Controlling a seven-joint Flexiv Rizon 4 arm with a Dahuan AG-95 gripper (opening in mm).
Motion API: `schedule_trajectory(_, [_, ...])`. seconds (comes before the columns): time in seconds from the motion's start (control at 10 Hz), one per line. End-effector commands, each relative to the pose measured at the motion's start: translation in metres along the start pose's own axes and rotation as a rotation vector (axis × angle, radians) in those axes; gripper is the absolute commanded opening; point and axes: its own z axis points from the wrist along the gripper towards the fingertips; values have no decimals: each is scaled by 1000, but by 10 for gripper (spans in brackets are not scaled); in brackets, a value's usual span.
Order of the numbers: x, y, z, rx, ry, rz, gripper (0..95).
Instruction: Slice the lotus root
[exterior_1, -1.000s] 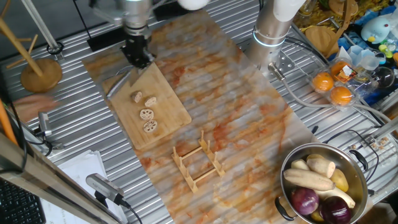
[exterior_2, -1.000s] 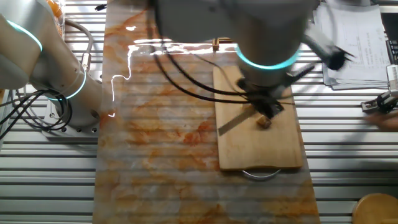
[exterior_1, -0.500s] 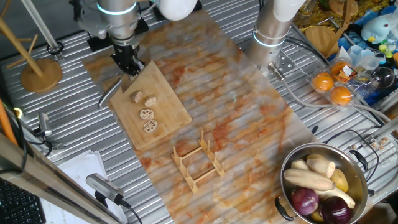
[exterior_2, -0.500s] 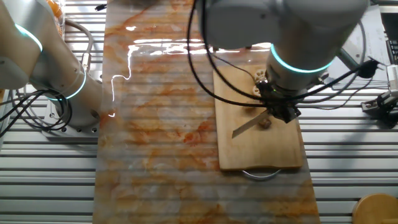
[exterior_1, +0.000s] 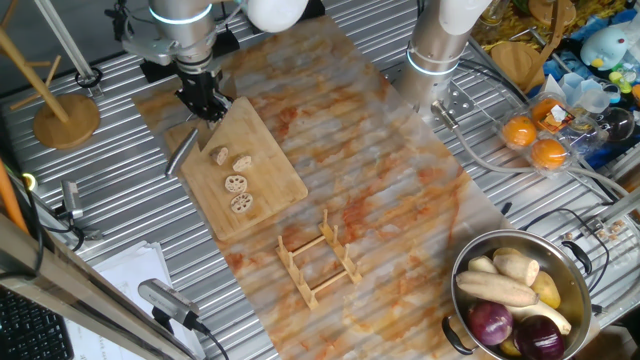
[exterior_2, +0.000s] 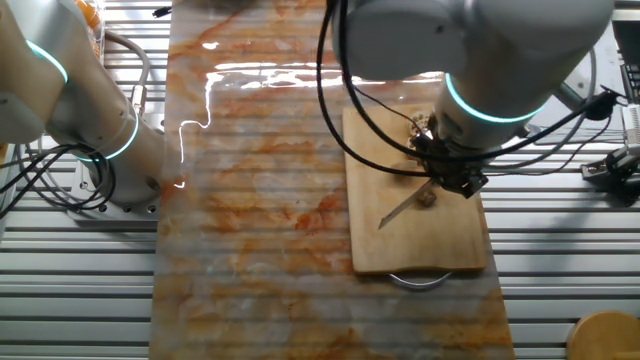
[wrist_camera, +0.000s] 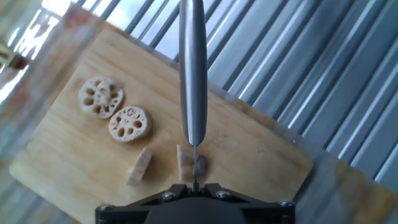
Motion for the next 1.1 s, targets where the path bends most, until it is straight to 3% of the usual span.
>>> schedule_trajectory(0.1, [-1, 0, 0, -82, 85, 124, 0])
schedule_trajectory(0.2, [-1, 0, 0, -107, 105, 135, 0])
schedule_trajectory(0.4, [-3, -5, 2, -100, 83, 140, 0])
schedule_trajectory(0.5, [-11, -17, 5, -97, 75, 147, 0])
schedule_trajectory(0.7, [-23, -35, 10, -119, 51, 178, 0])
schedule_trajectory(0.9, [-19, -41, 19, -175, 4, 173, 0])
schedule_trajectory(1.1, [-7, -26, 18, -180, 8, 137, 0])
